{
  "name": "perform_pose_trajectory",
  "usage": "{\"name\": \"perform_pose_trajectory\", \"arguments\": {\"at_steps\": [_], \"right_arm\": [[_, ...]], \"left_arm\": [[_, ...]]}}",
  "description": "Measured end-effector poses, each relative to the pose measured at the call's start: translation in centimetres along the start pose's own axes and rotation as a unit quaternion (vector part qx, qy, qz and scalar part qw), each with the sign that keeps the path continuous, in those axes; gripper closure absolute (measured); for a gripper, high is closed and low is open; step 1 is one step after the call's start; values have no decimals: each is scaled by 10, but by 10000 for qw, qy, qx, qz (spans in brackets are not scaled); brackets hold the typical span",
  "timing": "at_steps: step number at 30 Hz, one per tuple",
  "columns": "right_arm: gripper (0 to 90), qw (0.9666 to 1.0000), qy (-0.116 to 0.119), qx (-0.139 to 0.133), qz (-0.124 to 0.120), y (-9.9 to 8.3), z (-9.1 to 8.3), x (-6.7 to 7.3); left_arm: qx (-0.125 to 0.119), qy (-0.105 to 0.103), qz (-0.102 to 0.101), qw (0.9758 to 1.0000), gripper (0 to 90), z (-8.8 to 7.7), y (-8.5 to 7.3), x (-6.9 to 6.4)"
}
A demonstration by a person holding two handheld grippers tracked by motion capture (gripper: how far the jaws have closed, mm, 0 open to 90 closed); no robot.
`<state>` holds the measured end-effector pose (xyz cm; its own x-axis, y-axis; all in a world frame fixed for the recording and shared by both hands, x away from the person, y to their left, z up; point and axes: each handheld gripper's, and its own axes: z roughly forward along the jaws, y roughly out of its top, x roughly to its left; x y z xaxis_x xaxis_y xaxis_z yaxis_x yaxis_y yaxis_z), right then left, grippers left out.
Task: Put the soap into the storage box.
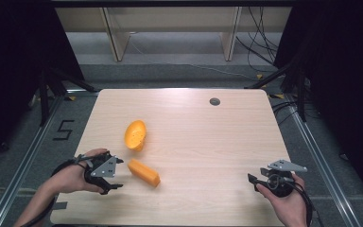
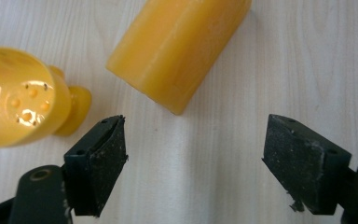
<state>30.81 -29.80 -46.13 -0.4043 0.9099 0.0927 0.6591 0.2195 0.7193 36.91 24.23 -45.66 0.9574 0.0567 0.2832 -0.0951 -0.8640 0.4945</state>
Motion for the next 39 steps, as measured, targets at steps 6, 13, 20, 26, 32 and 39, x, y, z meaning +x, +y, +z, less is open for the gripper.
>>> {"name": "perform_pose_trajectory", "arguments": {"at_steps": [6,13,20,26,32,39], "right_arm": [[430,9999,-33,33,-132,0,2,0],[430,9999,10,91,58,-1,1,3],[429,9999,37,122,-112,-1,5,0],[425,9994,-6,312,129,-2,4,4],[425,9994,6,329,127,-2,4,4],[424,9994,5,342,10,-3,5,1]], "left_arm": [[23,-272,168,9995,209,3,23,20],[428,-542,579,9959,202,19,44,31],[735,-756,851,9908,199,33,62,34],[752,-993,961,9875,203,49,75,30],[887,-927,1102,9856,235,65,82,28],[1197,-1120,852,9828,302,73,86,25]]}}
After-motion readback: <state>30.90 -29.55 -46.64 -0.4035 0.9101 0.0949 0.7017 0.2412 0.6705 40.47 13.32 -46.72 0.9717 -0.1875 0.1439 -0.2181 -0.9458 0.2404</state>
